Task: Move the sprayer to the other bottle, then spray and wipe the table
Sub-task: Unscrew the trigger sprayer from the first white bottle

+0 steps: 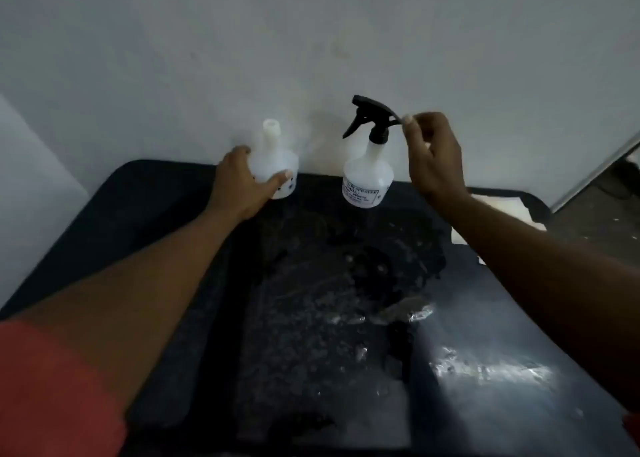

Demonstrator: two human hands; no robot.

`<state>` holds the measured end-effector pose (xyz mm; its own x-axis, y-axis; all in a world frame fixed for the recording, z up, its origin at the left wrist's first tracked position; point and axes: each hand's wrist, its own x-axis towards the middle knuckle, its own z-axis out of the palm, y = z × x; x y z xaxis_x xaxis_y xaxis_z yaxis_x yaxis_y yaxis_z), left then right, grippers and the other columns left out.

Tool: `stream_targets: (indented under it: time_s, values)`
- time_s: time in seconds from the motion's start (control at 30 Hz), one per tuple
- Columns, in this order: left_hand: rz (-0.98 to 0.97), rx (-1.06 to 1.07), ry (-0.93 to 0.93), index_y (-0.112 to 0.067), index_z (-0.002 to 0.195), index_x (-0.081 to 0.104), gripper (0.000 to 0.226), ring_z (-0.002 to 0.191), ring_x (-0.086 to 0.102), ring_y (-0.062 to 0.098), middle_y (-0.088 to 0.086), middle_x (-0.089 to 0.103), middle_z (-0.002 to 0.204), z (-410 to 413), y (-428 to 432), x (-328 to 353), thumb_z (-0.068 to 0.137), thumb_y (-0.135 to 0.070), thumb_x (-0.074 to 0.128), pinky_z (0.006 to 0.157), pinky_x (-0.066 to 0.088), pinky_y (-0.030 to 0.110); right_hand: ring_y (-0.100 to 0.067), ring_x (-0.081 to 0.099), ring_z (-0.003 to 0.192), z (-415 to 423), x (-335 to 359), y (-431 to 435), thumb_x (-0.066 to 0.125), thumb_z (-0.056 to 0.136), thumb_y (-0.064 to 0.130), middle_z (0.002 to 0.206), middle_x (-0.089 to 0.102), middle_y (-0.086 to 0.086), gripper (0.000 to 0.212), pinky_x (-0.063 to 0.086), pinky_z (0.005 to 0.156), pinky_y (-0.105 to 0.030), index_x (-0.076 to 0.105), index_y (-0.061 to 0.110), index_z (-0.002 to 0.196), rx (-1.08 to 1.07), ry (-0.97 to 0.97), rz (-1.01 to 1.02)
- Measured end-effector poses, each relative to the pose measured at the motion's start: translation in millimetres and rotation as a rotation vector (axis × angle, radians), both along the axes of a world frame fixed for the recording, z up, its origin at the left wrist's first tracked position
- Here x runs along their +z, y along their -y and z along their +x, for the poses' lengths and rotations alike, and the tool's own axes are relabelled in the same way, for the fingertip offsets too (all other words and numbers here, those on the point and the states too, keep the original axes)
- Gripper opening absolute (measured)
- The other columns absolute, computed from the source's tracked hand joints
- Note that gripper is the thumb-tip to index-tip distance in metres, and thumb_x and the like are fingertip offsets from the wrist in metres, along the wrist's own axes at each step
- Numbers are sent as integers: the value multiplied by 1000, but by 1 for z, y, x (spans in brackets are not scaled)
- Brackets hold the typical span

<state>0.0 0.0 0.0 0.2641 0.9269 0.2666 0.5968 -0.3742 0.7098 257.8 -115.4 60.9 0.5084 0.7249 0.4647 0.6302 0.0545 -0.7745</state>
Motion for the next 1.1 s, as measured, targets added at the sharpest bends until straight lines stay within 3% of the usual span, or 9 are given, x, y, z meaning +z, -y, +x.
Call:
stream_targets:
  time_s: [0.1,0.27,0.43,0.67,0.77,0.87,0.97,1.03,1.1]
  values:
    - [-73,44,13,-1,129,44,91,113,53,31,16,52,129,3,-11,-16,66,-54,81,84,45,33,-15,57,103,13,-25,1,58,89,52,117,60,-4,53,45,78,-19,52,12,123,-52,-24,-125]
    - [-116,4,33,-6,136,41,108,119,51,27,11,51,135,18,-41,-31,53,-58,87,95,47,40,-16,52,110,25,-73,-17,74,70,60,133,54,-8,87,46,86,-30,43,13,136,-22,-28,-304]
    - [-69,-48,49,-8,128,51,94,110,58,25,9,60,124,26,-52,-40,52,-46,91,91,51,41,-22,53,115,15,-93,-47,75,53,72,134,53,-6,106,48,89,-35,40,17,137,39,-33,-386]
    - [-156,-140,90,-14,123,55,78,103,61,20,3,62,117,12,-9,-31,56,-26,92,80,49,29,-18,55,105,-6,-94,-40,85,58,53,123,57,-5,90,45,78,-29,46,16,129,53,-93,-363]
    - [-202,-220,82,-28,119,53,77,96,59,8,-8,60,112,6,26,-29,53,-32,92,71,43,13,6,58,90,-26,-89,6,84,60,52,103,58,16,69,44,65,-6,51,28,116,95,-143,-291]
    - [-250,-266,71,-34,114,52,75,90,59,-5,-18,60,105,4,54,-22,49,-45,87,67,42,7,15,58,88,-46,-83,53,83,61,54,99,61,20,62,44,62,-2,56,30,111,100,-227,-227]
    - [-300,-263,46,-27,119,54,77,101,63,10,-9,62,110,6,69,-16,53,-35,90,73,48,17,0,64,90,-63,-67,78,84,58,56,102,67,11,65,47,64,-10,61,25,111,109,-279,-264]
    - [-351,-222,68,-21,132,48,91,115,59,21,-1,59,125,5,83,-5,54,-31,93,87,52,31,2,64,89,-73,-52,92,84,58,58,101,68,11,62,50,64,-12,62,29,109,142,-306,-264]
    - [-364,-89,103,-23,144,38,110,125,52,23,2,50,141,0,107,10,50,-43,92,99,48,41,5,65,89,-83,-38,106,81,57,64,98,70,13,59,52,65,-12,61,37,106,159,-356,-276]
